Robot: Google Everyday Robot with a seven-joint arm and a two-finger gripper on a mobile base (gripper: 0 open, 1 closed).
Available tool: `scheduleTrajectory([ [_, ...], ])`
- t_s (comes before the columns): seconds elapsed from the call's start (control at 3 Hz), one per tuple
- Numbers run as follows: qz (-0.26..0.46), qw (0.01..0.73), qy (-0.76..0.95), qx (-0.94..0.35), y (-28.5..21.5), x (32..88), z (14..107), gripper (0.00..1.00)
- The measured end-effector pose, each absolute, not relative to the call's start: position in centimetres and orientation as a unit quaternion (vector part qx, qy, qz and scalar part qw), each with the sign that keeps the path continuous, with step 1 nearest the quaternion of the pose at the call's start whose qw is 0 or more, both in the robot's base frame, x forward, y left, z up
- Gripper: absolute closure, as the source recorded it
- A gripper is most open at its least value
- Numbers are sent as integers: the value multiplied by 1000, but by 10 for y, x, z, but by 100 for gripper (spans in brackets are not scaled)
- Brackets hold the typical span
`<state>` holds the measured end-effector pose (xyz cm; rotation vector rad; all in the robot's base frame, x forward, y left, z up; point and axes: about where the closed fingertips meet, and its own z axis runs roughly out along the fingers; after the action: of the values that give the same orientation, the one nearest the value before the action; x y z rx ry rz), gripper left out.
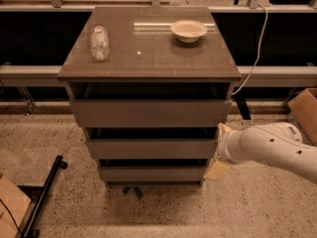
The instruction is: Open bottom drawer
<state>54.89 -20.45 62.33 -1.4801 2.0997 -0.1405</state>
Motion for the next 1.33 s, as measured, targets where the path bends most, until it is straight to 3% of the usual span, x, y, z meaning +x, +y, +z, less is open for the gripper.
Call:
scheduleTrajectory([
  [0.67, -26, 269, 781, -564, -208, 544, 594, 0],
  [1.33, 58, 290, 765, -572, -216, 552, 496, 0],
])
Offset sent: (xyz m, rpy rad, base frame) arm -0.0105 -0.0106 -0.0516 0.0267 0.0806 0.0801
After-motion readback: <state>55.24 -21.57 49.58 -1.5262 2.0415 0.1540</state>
